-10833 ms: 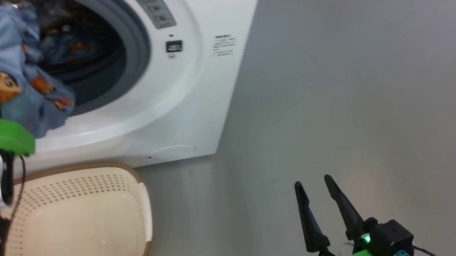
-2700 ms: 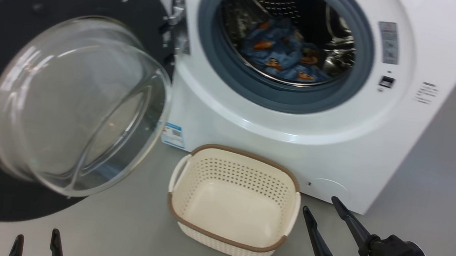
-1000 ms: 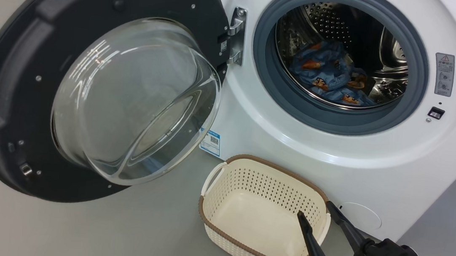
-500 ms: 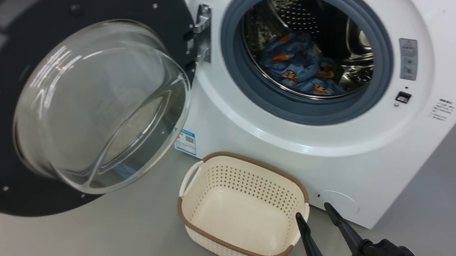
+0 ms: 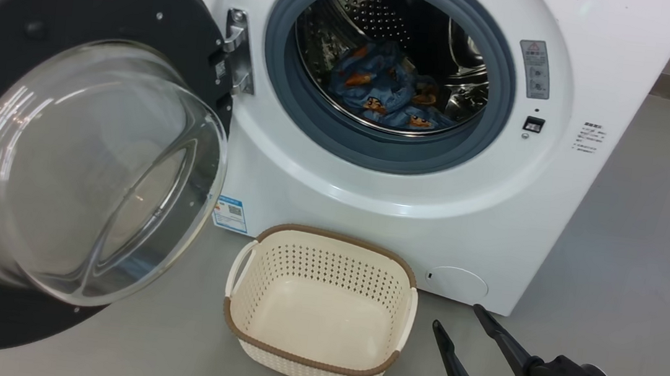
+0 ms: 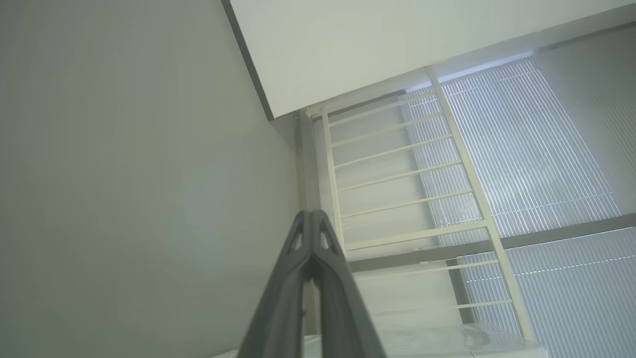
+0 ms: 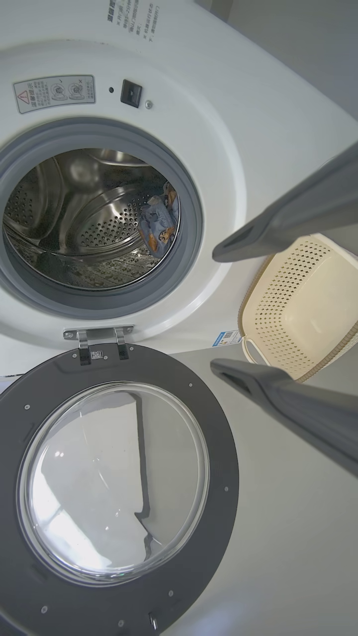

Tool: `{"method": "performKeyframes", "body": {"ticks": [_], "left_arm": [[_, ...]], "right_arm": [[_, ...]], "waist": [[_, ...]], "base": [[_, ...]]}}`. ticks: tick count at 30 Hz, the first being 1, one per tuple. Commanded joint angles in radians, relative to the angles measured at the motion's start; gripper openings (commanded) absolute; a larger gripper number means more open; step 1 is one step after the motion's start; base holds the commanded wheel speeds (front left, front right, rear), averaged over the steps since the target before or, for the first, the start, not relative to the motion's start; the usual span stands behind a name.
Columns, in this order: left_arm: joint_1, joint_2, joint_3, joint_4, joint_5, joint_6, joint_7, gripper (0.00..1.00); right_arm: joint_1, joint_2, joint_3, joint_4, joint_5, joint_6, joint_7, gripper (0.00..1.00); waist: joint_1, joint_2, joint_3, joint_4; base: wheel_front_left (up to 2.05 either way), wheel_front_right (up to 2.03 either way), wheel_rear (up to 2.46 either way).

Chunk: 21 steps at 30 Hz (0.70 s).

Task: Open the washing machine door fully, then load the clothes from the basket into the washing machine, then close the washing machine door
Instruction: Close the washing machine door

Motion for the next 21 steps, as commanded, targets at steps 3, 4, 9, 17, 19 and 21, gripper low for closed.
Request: {"method": "performKeyframes", "body": {"ticks": [3,4,9,17,19,21], "left_arm": [[-0.055,0.063,-0.033,-0.001,-0.007,-0.014,0.070,0.00],[-0.066,0.061,-0.040,0.004,-0.013,-0.017,0.090,0.00],[-0.103,0.055,-0.058,0.027,-0.038,-0.030,0.163,0.00],[-0.126,0.022,-0.097,0.055,-0.052,-0.055,0.244,0.00],[-0.126,0.018,-0.103,0.062,-0.056,-0.057,0.265,0.00],[-0.127,0.018,-0.102,0.068,-0.064,-0.057,0.285,0.00]], "right_arm": [[-0.007,-0.010,0.024,-0.020,0.011,0.009,-0.005,1.00],[-0.008,-0.011,0.025,-0.020,0.011,0.009,-0.005,1.00],[-0.008,-0.010,0.025,-0.020,0.011,0.009,-0.005,1.00],[-0.011,-0.017,0.027,-0.020,0.015,0.009,-0.005,1.00],[-0.013,-0.018,0.028,-0.019,0.016,0.009,-0.005,1.00],[-0.013,-0.018,0.030,-0.018,0.016,0.009,-0.005,1.00]], "waist": [[0.0000,0.0000,0.001,-0.017],[0.0000,0.0000,0.002,-0.021],[0.0000,0.0000,0.006,-0.032],[0.0000,0.0000,0.014,-0.044],[0.0000,0.0000,0.014,-0.047],[0.0000,0.0000,0.014,-0.050]], "base": [[0.00,0.00,0.00],[0.00,0.00,0.00],[0.00,0.00,0.00],[0.00,0.00,0.00],[0.00,0.00,0.00],[0.00,0.00,0.00]]}}
